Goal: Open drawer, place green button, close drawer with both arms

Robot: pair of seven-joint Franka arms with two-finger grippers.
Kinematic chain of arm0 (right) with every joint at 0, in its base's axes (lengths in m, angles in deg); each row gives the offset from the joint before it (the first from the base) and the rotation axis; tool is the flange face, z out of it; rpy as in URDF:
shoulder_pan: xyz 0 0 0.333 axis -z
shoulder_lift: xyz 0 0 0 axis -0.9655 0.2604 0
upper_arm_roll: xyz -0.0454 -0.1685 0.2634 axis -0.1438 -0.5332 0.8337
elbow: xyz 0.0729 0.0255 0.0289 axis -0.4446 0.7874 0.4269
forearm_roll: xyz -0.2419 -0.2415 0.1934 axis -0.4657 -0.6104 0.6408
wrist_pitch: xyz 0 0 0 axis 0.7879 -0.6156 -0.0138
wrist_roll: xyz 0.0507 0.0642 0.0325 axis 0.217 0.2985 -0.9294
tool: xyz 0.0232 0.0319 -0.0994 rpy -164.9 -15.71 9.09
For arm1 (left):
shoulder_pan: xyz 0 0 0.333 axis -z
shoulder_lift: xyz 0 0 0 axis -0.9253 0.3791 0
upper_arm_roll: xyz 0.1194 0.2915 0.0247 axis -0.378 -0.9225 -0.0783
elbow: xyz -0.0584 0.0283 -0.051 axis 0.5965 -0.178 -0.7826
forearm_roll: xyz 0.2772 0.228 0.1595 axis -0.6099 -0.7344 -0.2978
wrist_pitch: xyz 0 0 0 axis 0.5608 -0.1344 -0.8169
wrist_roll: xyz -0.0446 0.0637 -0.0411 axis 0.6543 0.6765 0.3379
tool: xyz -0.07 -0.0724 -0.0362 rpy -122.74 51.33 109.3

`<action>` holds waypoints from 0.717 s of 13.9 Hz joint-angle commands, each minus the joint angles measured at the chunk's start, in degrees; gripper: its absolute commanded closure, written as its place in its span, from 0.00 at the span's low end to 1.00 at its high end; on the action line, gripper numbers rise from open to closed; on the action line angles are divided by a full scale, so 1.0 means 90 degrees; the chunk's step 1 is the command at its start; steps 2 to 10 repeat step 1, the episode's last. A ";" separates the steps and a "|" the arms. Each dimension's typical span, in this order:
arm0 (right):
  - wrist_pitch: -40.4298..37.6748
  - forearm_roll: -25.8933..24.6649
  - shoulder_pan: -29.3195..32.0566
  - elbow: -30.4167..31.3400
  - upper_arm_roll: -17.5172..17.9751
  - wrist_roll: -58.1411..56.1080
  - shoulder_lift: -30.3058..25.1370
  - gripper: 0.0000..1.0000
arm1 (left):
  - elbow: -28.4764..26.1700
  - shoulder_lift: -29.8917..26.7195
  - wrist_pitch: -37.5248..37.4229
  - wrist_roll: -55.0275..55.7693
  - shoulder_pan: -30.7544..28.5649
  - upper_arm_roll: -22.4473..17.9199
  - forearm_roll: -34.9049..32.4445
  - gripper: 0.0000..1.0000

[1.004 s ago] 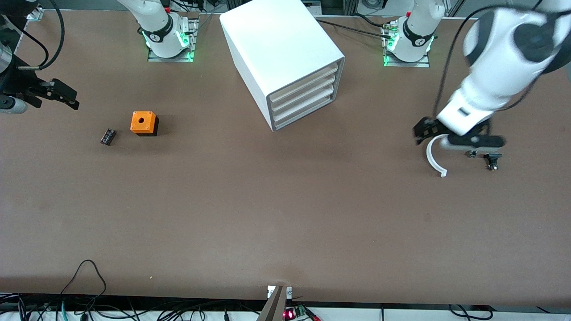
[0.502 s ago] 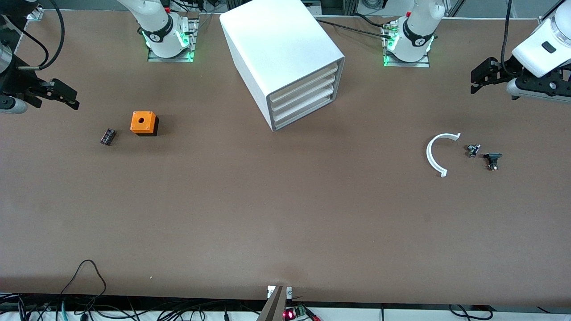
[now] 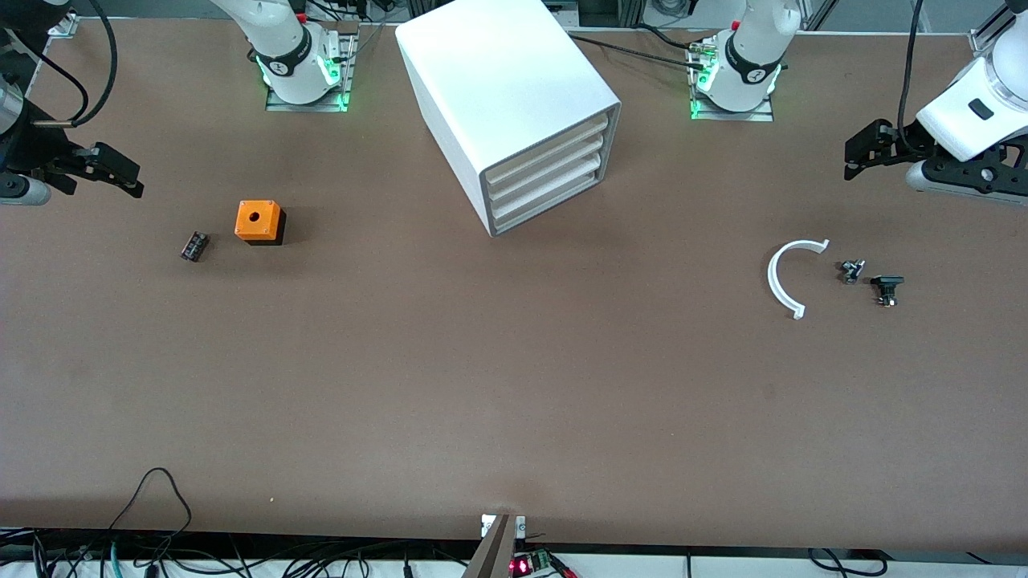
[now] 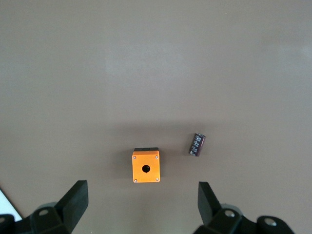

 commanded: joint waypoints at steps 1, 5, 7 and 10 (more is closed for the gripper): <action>-0.0126 0.0082 0.0037 -0.0141 0.0032 -0.0007 0.0057 0.00 | 0.0202 0.0085 -0.0065 -0.0162 -0.0030 -0.0002 -0.0087 0.00; -0.0126 0.0082 0.0037 -0.0141 0.0032 -0.0007 0.0057 0.00 | 0.0202 0.0085 -0.0065 -0.0162 -0.0030 -0.0002 -0.0087 0.00; -0.0126 0.0082 0.0037 -0.0141 0.0032 -0.0007 0.0057 0.00 | 0.0202 0.0085 -0.0065 -0.0162 -0.0030 -0.0002 -0.0087 0.00; -0.0126 0.0082 0.0037 -0.0141 0.0032 -0.0007 0.0057 0.00 | 0.0202 0.0085 -0.0065 -0.0162 -0.0030 -0.0002 -0.0087 0.00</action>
